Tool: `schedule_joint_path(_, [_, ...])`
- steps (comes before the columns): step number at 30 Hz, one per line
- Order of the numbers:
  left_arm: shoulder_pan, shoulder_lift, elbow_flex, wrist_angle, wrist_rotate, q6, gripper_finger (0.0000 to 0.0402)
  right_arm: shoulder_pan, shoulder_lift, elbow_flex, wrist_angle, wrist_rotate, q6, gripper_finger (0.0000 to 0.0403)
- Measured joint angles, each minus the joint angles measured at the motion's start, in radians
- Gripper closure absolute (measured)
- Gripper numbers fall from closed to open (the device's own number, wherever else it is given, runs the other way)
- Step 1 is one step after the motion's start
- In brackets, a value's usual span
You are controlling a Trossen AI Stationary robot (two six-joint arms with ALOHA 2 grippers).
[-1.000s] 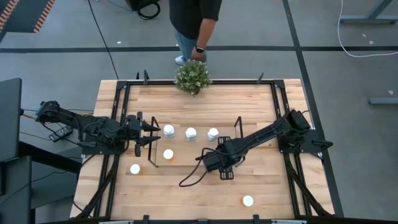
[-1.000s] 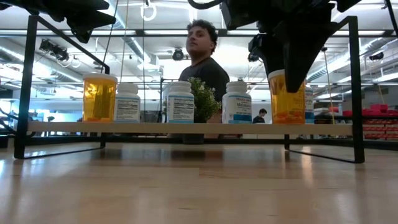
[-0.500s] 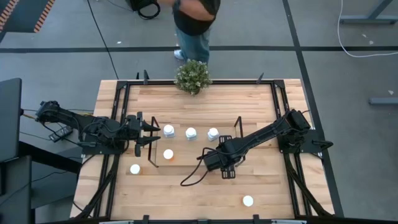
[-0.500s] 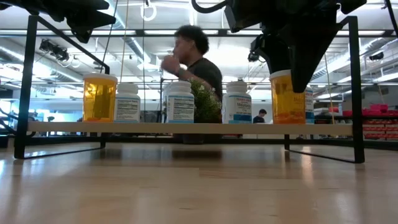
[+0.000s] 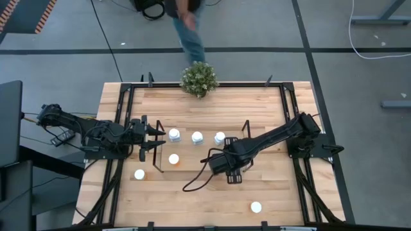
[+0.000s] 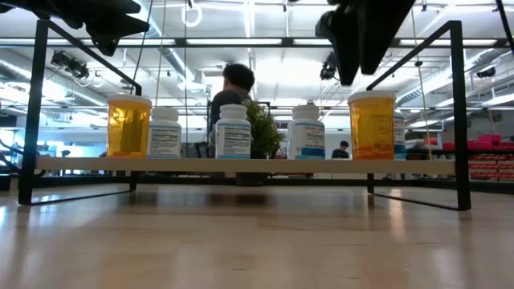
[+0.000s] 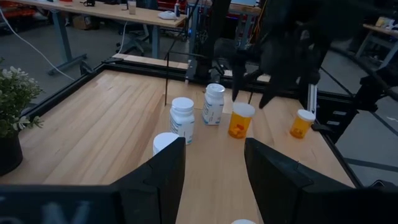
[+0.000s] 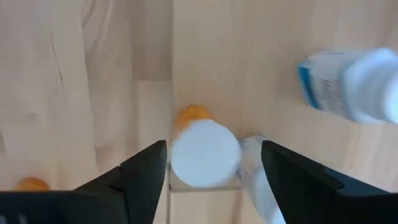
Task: Pick and place medicine bottles onto shelf by color
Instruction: Adjust the white pill bottle on the shelf
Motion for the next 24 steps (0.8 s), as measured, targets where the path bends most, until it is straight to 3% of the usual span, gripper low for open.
schedule_joint_path(9, [0.0, 0.0, 0.0, -0.002, 0.0, 0.0, 0.023, -0.032, -0.001, 0.123, -0.194, 0.131, -0.027, 0.0116])
schedule_joint_path(18, [0.0, 0.0, 0.0, -0.015, 0.0, -0.008, 0.023, -0.106, 0.001, -0.025, -0.208, 0.101, -0.054, 0.0111])
schedule_joint_path(24, [0.0, 0.0, 0.0, -0.015, 0.0, -0.007, 0.023, -0.114, 0.001, -0.05, -0.205, 0.079, -0.063, 0.0111])
